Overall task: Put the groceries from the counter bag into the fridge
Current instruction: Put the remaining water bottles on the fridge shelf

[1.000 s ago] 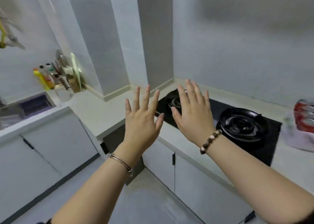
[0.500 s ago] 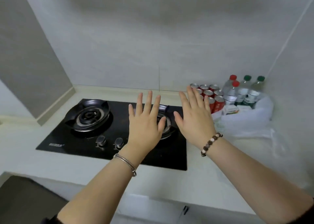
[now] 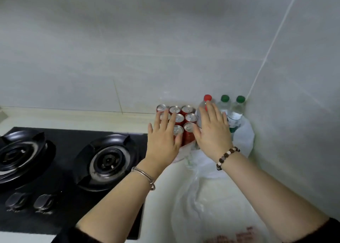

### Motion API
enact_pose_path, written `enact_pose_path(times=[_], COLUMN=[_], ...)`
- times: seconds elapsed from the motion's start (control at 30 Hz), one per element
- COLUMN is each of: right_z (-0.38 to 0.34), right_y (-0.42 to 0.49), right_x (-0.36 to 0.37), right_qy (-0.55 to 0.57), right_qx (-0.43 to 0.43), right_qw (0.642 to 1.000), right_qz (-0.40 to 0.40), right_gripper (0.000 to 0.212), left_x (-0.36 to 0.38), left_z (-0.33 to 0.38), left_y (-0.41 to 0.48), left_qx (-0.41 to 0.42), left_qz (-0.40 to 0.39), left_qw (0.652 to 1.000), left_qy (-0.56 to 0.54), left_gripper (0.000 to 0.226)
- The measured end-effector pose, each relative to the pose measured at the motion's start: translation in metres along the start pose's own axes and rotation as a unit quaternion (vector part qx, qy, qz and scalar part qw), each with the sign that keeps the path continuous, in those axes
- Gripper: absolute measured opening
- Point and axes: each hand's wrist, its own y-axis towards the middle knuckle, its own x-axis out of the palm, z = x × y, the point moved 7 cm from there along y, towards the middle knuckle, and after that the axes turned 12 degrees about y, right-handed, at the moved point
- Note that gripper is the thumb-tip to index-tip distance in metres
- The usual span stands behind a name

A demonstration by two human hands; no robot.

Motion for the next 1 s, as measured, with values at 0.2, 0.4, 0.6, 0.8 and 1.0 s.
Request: enact_pose_path(times=[0.2, 0.4, 0.6, 0.8, 1.0], right_z=[0.111, 0.167, 0.181, 0.192, 0.193], right_y=[0.044, 0.084, 0.126, 0.147, 0.152], right_x=[0.015, 0.032, 0.042, 0.064, 0.065], right_qy=[-0.006, 0.040, 0.088, 0.081, 0.115], right_qx=[0.104, 0.168, 0.184, 0.200, 0.206], right_qw=[0.994, 0.985, 0.979, 0.974, 0.971], right_qz=[-0.011, -0.016, -0.032, -0.073, -0.046], right_gripper=[0.056, 0.052, 0.053, 0.042, 0.024], left_x=[0.069, 0.090, 0.099, 0.102, 0.107], left_z=[0.055, 0.085, 0.100, 0.099, 0.092], left_y=[0.072, 0.136, 0.172, 0.183, 0.180], left_qx=[0.013, 0.009, 0.020, 0.027, -0.008], left_qz=[-0.046, -0.037, -0.107, -0.123, -0.121], left_qw=[0.997, 0.988, 0.990, 0.988, 0.976], left_qy=[-0.064, -0.152, -0.086, -0.088, -0.183], left_gripper=[0.068, 0.061, 0.043, 0.038, 0.043])
